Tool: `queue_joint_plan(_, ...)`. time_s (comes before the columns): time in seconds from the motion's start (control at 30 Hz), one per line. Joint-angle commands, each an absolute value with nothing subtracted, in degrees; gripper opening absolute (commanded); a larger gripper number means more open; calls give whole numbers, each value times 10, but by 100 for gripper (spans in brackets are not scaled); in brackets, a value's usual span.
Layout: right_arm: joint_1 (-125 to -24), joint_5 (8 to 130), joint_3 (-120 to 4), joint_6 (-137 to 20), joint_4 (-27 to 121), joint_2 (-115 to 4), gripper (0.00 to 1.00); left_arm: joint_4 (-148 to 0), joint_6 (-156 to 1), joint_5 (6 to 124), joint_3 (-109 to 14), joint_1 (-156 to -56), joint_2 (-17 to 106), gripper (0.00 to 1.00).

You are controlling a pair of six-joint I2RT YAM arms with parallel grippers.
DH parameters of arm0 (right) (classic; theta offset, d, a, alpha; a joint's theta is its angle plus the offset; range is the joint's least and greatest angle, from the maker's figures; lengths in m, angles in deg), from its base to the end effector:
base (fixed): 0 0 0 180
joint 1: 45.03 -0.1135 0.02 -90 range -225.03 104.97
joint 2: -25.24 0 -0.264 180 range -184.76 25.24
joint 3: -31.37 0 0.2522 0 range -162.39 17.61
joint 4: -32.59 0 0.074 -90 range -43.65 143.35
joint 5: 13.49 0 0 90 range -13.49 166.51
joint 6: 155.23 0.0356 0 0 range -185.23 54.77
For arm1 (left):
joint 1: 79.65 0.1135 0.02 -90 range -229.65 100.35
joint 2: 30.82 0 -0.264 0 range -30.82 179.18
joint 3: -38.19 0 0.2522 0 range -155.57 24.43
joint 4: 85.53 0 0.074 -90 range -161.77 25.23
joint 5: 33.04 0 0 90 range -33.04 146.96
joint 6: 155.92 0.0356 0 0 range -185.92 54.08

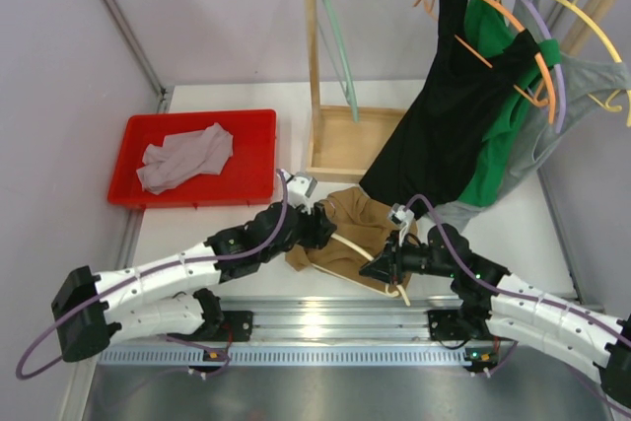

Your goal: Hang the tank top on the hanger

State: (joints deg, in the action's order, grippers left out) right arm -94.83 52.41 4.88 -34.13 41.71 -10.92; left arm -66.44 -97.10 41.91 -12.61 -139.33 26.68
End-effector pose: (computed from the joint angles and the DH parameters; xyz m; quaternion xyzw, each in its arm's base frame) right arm 0.0898 0.1288 0.1926 -0.2491 0.7648 0.4986 0.3231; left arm 0.1222 -0.1906 0.2596 0.1393 0.8311 -0.2975 0.4488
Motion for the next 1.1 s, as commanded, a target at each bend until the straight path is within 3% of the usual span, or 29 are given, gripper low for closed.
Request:
queue_joint_plan(0.0,-959,511,38,-355,374,-107,0,-748,-952,410,-127,-1396,285,56)
queue_joint_plan(0.23,-959,514,38,-356,379,-107,0,-785,-953,407,-119,-1396,317,52)
queue_joint_plan(0.37,-960,514,35,-359,379,-112,0,-790,-955,404,-115,-1398,328,36)
queue_joint_plan(0.4,-960,515,33,-359,383,-113,0,-789,-955,404,-114,-1399,330,25)
queue_joint_plan(0.53,-962,522,29,-364,396,-113,0,-786,-957,398,-110,-1400,329,2)
queue_joint_plan(0.67,-964,537,21,-367,423,-114,0,-772,-959,375,-106,-1404,318,0)
queue_joint_plan(0.77,-964,554,15,-368,446,-113,14,-771,-954,375,-98,-1405,305,0)
queue_joint_plan(0.87,-964,575,4,-367,477,-109,34,-769,-951,373,-93,-1405,297,0)
queue_joint_plan(0.9,-964,590,-3,-366,486,-108,45,-769,-951,373,-91,-1406,296,0)
queue_joint_plan(1.0,-963,627,-28,-358,530,-97,59,-770,-947,375,-86,-1406,288,0)
queue_joint_plan(1.07,-964,644,-53,-353,566,-81,61,-770,-941,376,-82,-1406,285,0)
